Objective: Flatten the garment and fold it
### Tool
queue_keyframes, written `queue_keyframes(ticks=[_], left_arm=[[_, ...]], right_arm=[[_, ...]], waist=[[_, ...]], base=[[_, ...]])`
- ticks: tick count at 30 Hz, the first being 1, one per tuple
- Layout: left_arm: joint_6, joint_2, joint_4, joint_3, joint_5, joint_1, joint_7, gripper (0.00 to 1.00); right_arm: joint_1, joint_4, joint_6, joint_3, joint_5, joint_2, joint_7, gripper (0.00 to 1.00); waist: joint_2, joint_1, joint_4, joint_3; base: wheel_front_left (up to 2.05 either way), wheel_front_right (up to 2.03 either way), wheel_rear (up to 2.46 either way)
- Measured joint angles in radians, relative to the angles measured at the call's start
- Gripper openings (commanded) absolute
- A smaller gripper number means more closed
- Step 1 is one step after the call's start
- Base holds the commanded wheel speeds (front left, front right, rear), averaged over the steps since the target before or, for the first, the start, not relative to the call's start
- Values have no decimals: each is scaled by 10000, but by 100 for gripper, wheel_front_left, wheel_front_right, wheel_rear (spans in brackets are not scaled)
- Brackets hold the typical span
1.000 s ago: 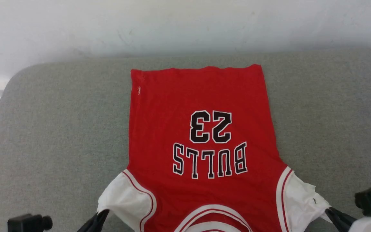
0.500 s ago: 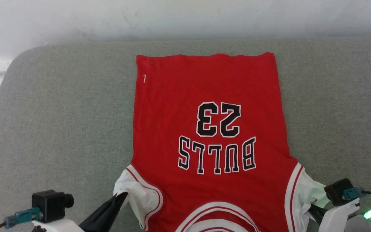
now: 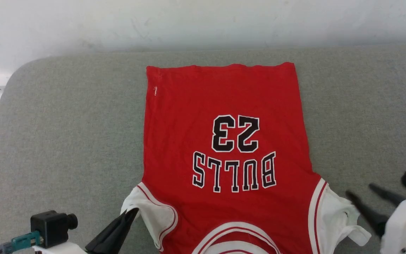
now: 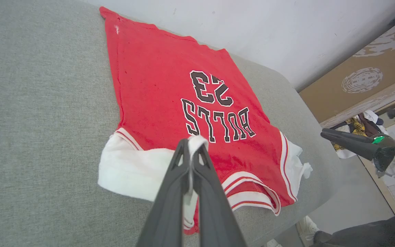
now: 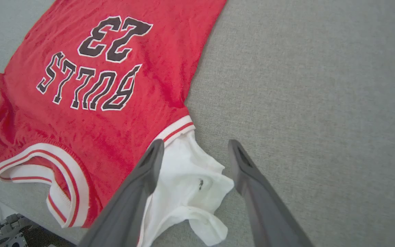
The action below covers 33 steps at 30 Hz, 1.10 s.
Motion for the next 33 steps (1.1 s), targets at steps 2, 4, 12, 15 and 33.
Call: queue_keyframes(ticks=[2, 4, 12, 15, 33], left_arm=[[-2, 0, -58, 17, 40, 8, -50, 0], [-10, 19, -259, 40, 132, 5, -92, 0], [-173, 67, -593, -19, 366, -409, -77, 0], [-295, 61, -640, -96, 422, -778, -38, 0], [-1058, -347, -412, -709, 849, -2552, 25, 0]], right_arm=[[-19, -454, 0, -278, 35, -17, 173, 100], [-532, -1231, -4, -1095, -209, -6, 617, 100], [-4050, -815, -2, -982, -1175, 537, 1354, 100], [-5890, -90, -2, -669, -1467, 692, 1743, 100], [-11652, 4401, -2, -1384, -4042, 1774, 4667, 100]], waist=[[0, 0, 1, 40], [0, 0, 21, 224], [0, 1, 142, 973], [0, 2, 211, 1412], [0, 2, 1000, 4210]], base=[[0, 0, 0], [0, 0, 0], [0, 0, 0], [0, 0, 0], [0, 0, 0]])
